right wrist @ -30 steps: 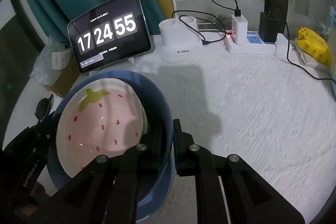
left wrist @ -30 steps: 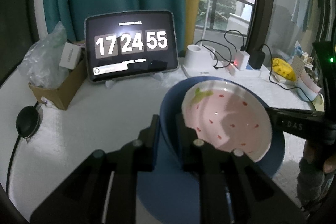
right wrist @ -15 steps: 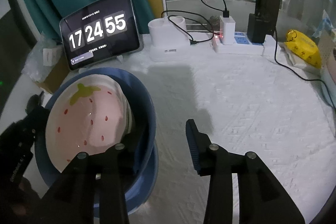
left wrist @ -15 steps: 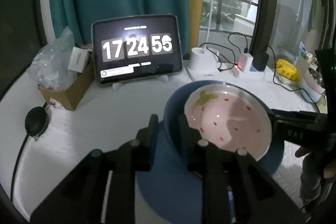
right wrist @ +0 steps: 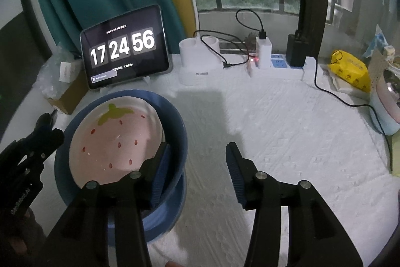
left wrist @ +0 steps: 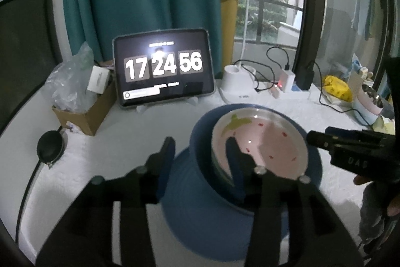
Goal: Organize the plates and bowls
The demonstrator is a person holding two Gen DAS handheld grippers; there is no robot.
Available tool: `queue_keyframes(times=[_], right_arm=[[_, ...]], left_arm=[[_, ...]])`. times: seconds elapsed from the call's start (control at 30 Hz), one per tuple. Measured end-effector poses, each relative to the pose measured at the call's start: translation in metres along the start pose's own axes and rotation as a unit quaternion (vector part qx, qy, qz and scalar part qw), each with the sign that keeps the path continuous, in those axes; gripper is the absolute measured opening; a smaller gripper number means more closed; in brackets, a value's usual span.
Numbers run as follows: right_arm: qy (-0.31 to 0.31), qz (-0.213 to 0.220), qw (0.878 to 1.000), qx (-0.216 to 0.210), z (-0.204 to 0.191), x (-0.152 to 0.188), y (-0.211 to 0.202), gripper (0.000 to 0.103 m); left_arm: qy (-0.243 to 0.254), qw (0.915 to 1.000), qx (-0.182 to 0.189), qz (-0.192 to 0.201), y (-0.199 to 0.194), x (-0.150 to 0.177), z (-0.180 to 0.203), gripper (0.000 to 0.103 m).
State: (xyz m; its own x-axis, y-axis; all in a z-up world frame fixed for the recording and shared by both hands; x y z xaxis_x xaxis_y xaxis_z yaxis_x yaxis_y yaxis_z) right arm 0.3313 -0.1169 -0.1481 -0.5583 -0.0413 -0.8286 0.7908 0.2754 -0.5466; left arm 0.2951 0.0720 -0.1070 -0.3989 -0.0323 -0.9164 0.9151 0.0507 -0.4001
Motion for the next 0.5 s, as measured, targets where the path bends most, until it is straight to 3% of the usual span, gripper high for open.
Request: queue_keyframes(times=[0.3,0.37,0.43,0.5], right_arm=[[-0.003,0.009,1.000,0.007,0.008,0.002,-0.022,0.049],[-0.004,0.013,1.000,0.010,0.010,0.003,-0.029,0.049],[-0.004,0.016,1.000,0.013,0.013,0.004,-0.036,0.049],[-0.003,0.020,1.000,0.016,0.016,0.004,-0.042,0.049]], left_arm=[[0.006,0.9999,0.011,0.006,-0.016,-0.003,0.016,0.050],[0.007,0.9999,0.013,0.007,-0.021,-0.003,0.020,0.058],[0.004,0.9998,0.018,0.011,-0.026,-0.004,0.023,0.079],[0.006,0.9996,0.019,0.017,-0.033,-0.005,0.027,0.080]])
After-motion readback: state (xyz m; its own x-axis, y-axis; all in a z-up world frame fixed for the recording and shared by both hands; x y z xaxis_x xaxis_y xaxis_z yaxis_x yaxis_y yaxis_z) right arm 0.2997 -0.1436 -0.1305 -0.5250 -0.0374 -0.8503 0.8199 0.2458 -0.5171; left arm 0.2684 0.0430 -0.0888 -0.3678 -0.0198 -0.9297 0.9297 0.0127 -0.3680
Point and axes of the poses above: each gripper's, at about its wrist camera, not at the fingertips, and y roughly the way its jaws point, z to its right, x to its underside, the point moved 7 cm from there along y, roughly the way its jaws point, and after that the axes turned 13 degrees about z, right-handed, at the moved point
